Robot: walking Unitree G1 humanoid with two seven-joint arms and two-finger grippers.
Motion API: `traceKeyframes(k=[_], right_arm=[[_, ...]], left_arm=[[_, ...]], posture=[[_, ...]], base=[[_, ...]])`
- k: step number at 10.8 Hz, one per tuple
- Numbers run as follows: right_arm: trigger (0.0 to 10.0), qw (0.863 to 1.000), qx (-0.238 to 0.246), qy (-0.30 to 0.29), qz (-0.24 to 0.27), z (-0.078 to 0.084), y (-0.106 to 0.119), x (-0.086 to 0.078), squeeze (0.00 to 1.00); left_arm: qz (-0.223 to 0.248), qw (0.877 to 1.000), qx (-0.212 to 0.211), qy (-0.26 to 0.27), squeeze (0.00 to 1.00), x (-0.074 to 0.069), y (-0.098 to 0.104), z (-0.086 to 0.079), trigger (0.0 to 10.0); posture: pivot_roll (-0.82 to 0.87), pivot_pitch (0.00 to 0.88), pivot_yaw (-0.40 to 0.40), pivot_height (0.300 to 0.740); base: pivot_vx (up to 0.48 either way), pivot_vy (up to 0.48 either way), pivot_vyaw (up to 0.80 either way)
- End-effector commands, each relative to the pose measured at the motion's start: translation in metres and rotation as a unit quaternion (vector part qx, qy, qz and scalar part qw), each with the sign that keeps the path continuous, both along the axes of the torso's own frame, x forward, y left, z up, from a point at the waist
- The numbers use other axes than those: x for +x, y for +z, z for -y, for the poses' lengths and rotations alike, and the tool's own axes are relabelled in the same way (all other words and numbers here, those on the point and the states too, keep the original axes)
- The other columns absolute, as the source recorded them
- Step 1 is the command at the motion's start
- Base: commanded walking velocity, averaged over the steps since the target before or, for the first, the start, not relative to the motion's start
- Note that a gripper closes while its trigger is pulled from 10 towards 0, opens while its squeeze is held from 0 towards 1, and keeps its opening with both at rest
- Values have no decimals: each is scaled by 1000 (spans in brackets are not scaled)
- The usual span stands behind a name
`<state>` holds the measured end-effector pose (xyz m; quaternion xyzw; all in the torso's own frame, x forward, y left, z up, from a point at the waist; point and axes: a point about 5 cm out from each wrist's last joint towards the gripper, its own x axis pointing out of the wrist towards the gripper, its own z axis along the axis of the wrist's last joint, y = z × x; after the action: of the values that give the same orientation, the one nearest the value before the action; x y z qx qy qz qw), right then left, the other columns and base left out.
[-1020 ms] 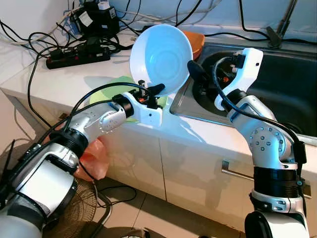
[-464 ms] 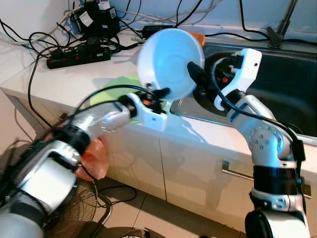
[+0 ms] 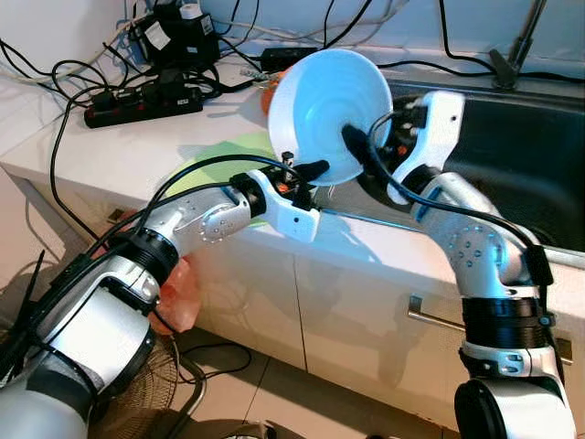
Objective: Kitchen organization
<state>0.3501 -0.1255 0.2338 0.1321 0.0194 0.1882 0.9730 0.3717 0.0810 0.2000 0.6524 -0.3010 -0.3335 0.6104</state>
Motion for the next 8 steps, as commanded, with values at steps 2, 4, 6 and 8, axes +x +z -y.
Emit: traceKeyframes(k=[2,4,6,8], right_arm=[[0,1000,-10,-19,-6,1,5,4,0],[0,999,-7,-36,-14,3,5,5,0],[0,999,-4,-46,-20,5,6,6,0],[0,998,2,-59,-31,7,6,8,0]], left_arm=[[27,1000,-2,-13,0,1,14,4,235],[30,1000,0,-9,0,2,14,3,314],[31,999,3,-8,0,3,14,2,588],[30,1000,1,-8,0,2,11,2,1686]], posture=[[104,56,84,740],[105,52,83,740],[107,51,82,740],[108,48,82,740]], base=[[0,0,0],[0,0,0],[0,0,0],[0,0,0]])
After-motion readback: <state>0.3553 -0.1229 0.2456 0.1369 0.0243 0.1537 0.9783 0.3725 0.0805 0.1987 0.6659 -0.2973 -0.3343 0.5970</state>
